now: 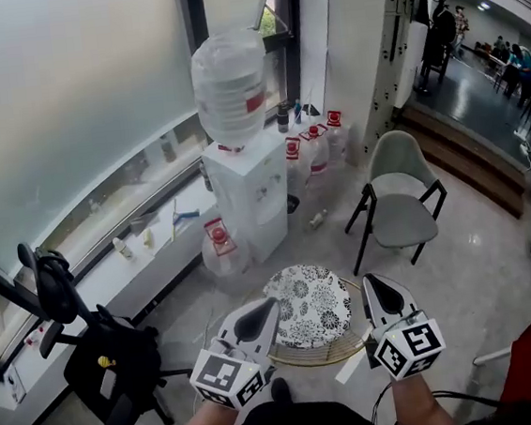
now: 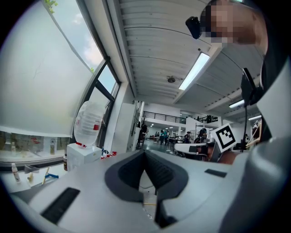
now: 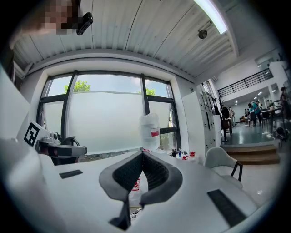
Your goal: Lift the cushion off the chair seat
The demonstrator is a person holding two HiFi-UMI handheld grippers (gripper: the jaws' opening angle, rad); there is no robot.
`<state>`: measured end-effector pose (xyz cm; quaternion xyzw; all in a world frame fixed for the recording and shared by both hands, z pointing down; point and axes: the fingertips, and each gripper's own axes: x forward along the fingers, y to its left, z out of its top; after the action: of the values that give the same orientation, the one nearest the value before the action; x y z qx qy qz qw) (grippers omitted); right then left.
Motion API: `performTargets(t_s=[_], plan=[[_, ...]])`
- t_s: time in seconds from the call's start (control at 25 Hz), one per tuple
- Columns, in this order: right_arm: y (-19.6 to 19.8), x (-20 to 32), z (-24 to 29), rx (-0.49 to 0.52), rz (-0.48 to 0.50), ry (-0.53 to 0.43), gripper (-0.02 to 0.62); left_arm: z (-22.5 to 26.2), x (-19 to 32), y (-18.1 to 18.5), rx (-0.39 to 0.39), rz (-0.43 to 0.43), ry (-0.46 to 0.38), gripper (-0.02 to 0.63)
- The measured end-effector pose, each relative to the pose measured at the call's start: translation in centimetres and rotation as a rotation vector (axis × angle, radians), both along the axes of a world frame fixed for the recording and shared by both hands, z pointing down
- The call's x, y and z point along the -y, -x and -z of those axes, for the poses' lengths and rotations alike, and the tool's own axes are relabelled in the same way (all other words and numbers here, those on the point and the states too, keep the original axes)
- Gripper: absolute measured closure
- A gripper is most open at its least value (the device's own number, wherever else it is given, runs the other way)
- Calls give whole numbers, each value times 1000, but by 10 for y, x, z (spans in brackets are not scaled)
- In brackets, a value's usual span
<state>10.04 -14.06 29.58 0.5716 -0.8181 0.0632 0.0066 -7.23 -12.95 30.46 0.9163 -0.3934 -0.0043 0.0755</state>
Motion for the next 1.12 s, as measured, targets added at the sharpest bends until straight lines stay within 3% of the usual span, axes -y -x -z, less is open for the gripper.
performTargets(t_s=[0.56, 1.12], plan=[[26, 33, -2, -42, -22, 19, 588, -7, 36, 28, -41, -19, 12, 598], [12, 101, -7, -21, 59, 14, 586, -7, 88, 9, -6, 45, 26, 598]])
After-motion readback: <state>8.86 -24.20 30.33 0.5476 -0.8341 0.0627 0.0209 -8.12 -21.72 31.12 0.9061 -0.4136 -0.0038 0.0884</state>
